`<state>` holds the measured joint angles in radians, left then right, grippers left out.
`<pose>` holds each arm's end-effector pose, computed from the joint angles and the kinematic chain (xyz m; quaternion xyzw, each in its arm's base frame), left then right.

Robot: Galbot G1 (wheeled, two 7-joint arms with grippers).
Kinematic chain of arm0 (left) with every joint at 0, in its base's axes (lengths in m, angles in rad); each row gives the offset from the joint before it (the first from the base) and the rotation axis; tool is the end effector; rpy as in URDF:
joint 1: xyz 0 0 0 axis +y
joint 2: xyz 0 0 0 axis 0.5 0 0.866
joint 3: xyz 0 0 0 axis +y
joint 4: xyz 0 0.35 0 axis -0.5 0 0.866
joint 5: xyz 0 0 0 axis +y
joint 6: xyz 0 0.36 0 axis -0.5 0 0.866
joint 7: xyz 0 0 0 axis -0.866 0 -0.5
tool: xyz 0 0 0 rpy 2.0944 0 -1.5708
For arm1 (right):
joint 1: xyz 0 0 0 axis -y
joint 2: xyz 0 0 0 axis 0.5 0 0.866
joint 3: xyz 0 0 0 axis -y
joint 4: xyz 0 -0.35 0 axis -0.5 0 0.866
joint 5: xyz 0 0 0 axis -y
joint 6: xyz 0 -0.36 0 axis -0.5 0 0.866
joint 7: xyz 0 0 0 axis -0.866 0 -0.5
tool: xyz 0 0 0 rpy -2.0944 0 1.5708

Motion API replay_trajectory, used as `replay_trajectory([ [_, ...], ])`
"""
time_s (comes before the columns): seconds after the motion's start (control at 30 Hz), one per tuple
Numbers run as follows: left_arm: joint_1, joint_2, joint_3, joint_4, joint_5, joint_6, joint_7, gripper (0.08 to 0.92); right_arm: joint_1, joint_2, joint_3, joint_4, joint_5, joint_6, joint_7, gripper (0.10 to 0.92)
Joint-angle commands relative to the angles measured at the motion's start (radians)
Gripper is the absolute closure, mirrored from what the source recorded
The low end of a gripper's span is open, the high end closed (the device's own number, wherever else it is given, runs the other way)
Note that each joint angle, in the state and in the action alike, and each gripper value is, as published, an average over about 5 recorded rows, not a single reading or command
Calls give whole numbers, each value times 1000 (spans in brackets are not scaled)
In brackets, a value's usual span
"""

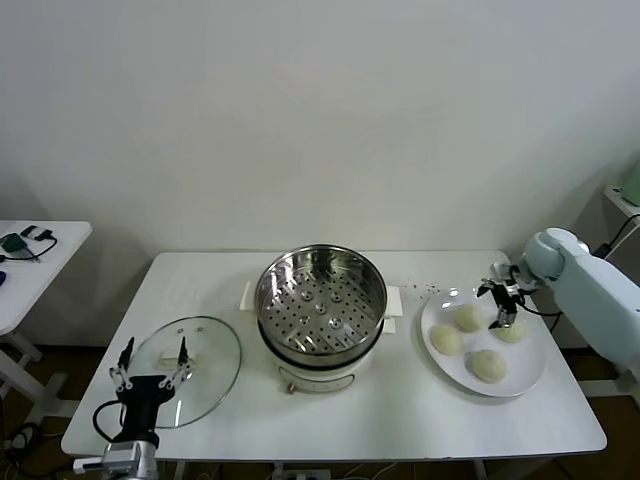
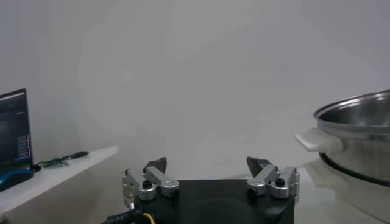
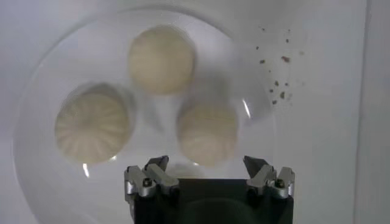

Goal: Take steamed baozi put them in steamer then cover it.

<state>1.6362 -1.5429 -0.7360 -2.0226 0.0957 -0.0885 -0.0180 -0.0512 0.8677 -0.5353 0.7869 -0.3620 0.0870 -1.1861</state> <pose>0.1572 0.0736 -0.3346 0.0857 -0.9892 -0.1159 0.0259 0.5753 -0.2211 -0.2239 0.4917 -0.5287 0.5488 0.4213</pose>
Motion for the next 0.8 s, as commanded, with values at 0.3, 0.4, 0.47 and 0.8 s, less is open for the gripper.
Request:
replay_trajectory([
  [0.3, 2, -1, -5, 6, -2, 0, -2, 177, 33, 130, -21, -162, -91, 26, -16, 203],
  [0.4, 1, -1, -5, 7, -2, 0, -2, 177, 28, 137, -14, -172, -106, 29, -14, 203],
  [0.47, 0, -1, -5, 8, -2, 0, -2, 177, 25, 142, -3, -183, -120, 34, -13, 206],
  [0.8, 2, -1, -8, 8, -4, 0, -3, 177, 17, 151, 30, -199, -139, 49, -13, 314],
])
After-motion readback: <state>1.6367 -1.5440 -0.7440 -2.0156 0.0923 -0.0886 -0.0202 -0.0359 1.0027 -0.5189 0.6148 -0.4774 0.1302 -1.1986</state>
